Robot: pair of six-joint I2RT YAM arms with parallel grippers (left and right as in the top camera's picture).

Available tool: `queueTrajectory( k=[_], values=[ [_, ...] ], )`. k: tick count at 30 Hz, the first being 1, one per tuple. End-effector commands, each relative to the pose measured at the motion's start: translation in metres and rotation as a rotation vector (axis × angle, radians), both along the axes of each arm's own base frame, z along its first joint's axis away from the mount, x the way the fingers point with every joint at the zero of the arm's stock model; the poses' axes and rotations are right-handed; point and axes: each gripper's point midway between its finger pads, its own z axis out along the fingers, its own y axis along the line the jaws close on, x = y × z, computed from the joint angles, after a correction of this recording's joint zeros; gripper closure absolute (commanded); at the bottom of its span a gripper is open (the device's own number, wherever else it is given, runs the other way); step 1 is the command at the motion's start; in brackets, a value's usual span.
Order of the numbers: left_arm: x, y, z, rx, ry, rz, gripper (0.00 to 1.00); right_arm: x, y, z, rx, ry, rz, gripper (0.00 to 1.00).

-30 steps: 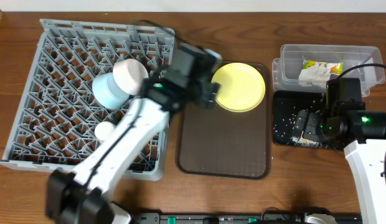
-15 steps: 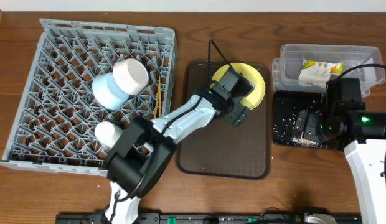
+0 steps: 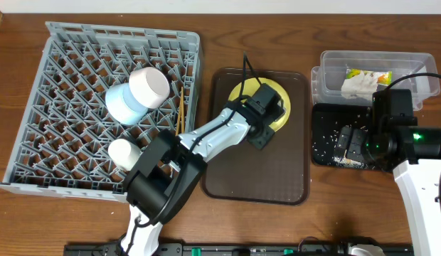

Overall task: Sort waste into correct bins and load items into the dishwasher
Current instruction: 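Reach the left gripper to the yellow plate and grasp its rim, then carry the yellow plate left and stand it upright in the rack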

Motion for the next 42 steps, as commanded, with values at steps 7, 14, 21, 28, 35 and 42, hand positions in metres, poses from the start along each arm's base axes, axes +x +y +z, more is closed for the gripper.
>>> queueTrajectory(
  k=[7, 14, 21, 28, 35, 42],
  values=[
    [-0.044, -0.009, -0.008, 0.059, 0.075, -0.063, 0.78, 0.002, -0.006, 0.005, -0.011, -0.016, -0.022, 0.01],
    [-0.052, -0.013, -0.008, 0.065, 0.081, -0.08, 0.94, 0.0, -0.006, 0.005, -0.011, -0.007, -0.022, 0.01],
    [-0.055, -0.009, -0.003, 0.075, 0.088, -0.072, 0.94, -0.001, -0.006, 0.004, -0.011, -0.003, -0.022, 0.01],
    [-0.047, -0.018, 0.064, -0.039, -0.022, -0.073, 0.94, -0.001, -0.006, 0.004, -0.012, -0.003, -0.022, 0.01],
    [-0.041, -0.005, 0.157, -0.189, -0.173, -0.042, 0.94, -0.001, -0.006, 0.004, -0.012, -0.003, -0.022, 0.01],
    [-0.016, 0.043, 0.233, -0.32, -0.303, 0.129, 0.94, -0.001, -0.006, 0.004, -0.012, -0.002, -0.022, 0.01]
  ],
)
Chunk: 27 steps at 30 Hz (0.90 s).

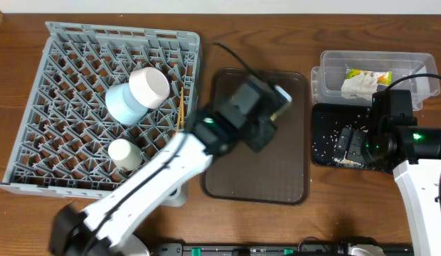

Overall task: Sort waste into correct bins and load items into the dishwasher
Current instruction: 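Carry the yellow plate left and stand it upright in the rack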

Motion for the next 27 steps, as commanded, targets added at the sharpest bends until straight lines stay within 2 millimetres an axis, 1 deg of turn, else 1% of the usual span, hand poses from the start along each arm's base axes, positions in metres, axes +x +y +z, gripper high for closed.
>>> queueTrajectory(
  k=[1, 3, 5, 7, 10, 17, 19, 22, 24, 27],
  values=[
    [0.019, 0.038, 0.041, -0.09, -0.048, 0.147, 0.94, 0.002, -0.006, 0.005, -0.012, -0.016, -0.022, 0.02],
    [0.028, 0.059, 0.057, -0.131, -0.066, 0.209, 0.94, 0.002, -0.006, 0.005, -0.012, -0.016, -0.022, 0.02],
    [0.033, 0.074, 0.069, -0.184, -0.063, 0.228, 0.94, 0.002, -0.006, 0.005, -0.012, -0.016, -0.022, 0.01],
    [0.035, 0.085, 0.078, -0.254, -0.036, 0.222, 0.94, 0.002, -0.006, 0.005, -0.012, -0.016, -0.022, 0.01],
    [0.036, 0.096, 0.088, -0.365, 0.029, 0.186, 0.94, 0.002, -0.006, 0.005, -0.012, -0.016, -0.022, 0.02],
    [0.046, 0.127, 0.103, -0.581, 0.136, 0.143, 0.94, 0.002, -0.006, 0.005, -0.012, -0.014, -0.022, 0.01],
    [0.052, 0.137, 0.103, -0.622, 0.16, 0.149, 0.94, 0.002, -0.006, 0.005, -0.012, -0.014, -0.022, 0.02],
    [0.063, 0.152, 0.094, -0.672, 0.223, 0.187, 0.94, 0.002, -0.006, 0.005, -0.012, -0.014, -0.022, 0.01],
    [0.07, 0.158, 0.084, -0.718, 0.284, 0.187, 0.94, 0.002, -0.006, 0.005, -0.012, -0.014, -0.022, 0.01],
    [0.083, 0.168, 0.066, -0.727, 0.33, 0.227, 0.94, 0.001, -0.006, 0.005, -0.012, -0.014, -0.022, 0.01]
  ],
)
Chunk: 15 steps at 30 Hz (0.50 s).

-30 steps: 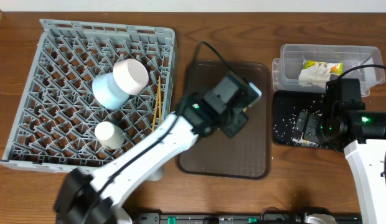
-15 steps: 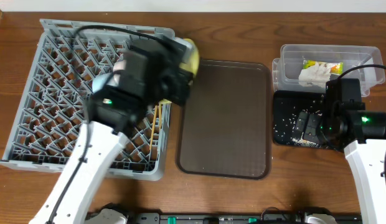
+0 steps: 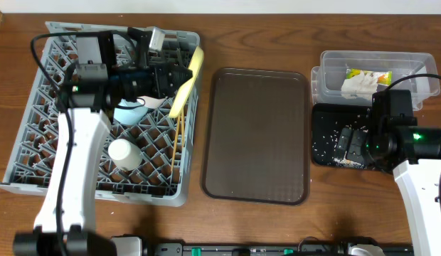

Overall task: Sort waste into correct bins and load items into the dishwasher
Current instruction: 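Carry the yellow plate left and stand it upright in the rack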

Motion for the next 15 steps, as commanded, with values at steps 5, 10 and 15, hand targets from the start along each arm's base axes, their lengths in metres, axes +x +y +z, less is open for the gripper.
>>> queueTrajectory(
  k=[5, 10, 15],
  values=[
    [0.02, 0.016, -0.036, -0.097, 0.137, 0.001, 0.94, 0.001, -0.006, 0.005, -0.012, -0.013, -0.022, 0.02],
    [0.031, 0.028, -0.057, -0.104, 0.195, 0.033, 0.94, 0.001, -0.006, 0.005, -0.012, -0.013, -0.022, 0.02],
    [0.037, 0.043, -0.06, -0.104, 0.187, 0.07, 0.49, 0.0, -0.006, 0.005, -0.012, -0.01, -0.022, 0.02]
  ],
)
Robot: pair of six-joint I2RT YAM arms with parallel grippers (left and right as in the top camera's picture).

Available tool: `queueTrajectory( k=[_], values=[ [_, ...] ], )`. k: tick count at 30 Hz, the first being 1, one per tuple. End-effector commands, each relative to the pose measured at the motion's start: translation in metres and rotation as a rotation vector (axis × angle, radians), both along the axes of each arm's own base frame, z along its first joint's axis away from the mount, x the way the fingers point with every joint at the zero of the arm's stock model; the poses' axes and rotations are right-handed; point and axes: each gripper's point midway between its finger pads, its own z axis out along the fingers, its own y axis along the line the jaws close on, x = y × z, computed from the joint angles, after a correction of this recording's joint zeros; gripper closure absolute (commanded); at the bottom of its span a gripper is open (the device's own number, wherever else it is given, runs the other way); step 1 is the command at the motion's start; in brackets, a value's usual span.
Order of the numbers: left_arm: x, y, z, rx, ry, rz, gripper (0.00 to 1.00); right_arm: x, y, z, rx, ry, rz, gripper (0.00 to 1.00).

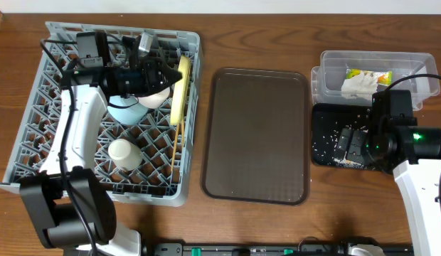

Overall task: Sort waste into correct bins and load items into the dishwasher
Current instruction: 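Carry the yellow plate left and stand it upright in the rack, then release the plate and pull the left gripper back toward rest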

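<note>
A yellow plate (180,89) stands on edge in the right part of the grey dish rack (57,167), with my left gripper (168,77) shut on it. A light blue cup (128,108) with a white cup on it lies partly under the left arm. A small white cup (124,152) sits lower in the rack, and wooden chopsticks (179,139) lie along its right side. The brown tray (257,135) holds nothing. My right gripper (352,142) hangs over the black bin (323,139); its jaws are too dark to read.
Two clear plastic bins (373,64) at the back right hold crumpled paper and a wrapper. The black bin has scattered crumbs. The left arm stretches across the rack's top. Bare wooden table lies along the front edge.
My left gripper has moved the yellow plate a little lower and further into the rack, turning it more upright. The right arm has not moved.
At first the yellow plate lay on the brown tray with my left gripper on it. Then the gripper held it raised over the tray. Later the tray was bare and the plate was at the rack's right edge, where it now stands on edge.
</note>
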Motion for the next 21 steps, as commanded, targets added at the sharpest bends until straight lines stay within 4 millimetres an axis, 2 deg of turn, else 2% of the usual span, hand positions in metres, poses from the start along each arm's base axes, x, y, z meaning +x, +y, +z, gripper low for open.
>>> queueTrajectory(
  k=[1, 4, 5, 9, 12, 14, 16, 18, 21],
  values=[
    [0.004, 0.011, 0.008, -0.013, -0.03, 0.021, 0.41, 0.001, -0.006, 0.005, -0.011, -0.014, -0.022, 0.01],
    [0.004, 0.021, 0.013, -0.006, -0.043, 0.048, 0.23, 0.003, -0.006, 0.005, -0.011, -0.02, -0.022, 0.01],
    [0.004, 0.025, 0.014, 0.003, -0.045, 0.061, 0.21, 0.004, -0.006, 0.006, -0.01, -0.026, -0.022, 0.01],
    [0.003, 0.053, 0.007, 0.199, -0.023, 0.198, 0.15, 0.024, 0.008, 0.01, 0.05, -0.103, 0.05, 0.01],
    [-0.006, 0.075, 0.002, 0.384, 0.004, 0.302, 0.15, 0.052, 0.037, 0.023, 0.17, -0.23, 0.216, 0.01],
    [-0.018, 0.092, 0.0, 0.511, 0.051, 0.385, 0.14, 0.071, 0.068, 0.041, 0.275, -0.356, 0.409, 0.01],
    [-0.032, 0.105, -0.004, 0.602, 0.114, 0.458, 0.13, 0.081, 0.077, 0.049, 0.288, -0.414, 0.477, 0.01],
    [-0.052, 0.118, -0.008, 0.703, 0.187, 0.515, 0.12, 0.09, 0.075, 0.048, 0.253, -0.427, 0.474, 0.01],
    [-0.088, 0.12, -0.015, 0.772, 0.311, 0.509, 0.1, 0.087, 0.068, 0.03, 0.225, -0.351, 0.445, 0.01]
  ],
)
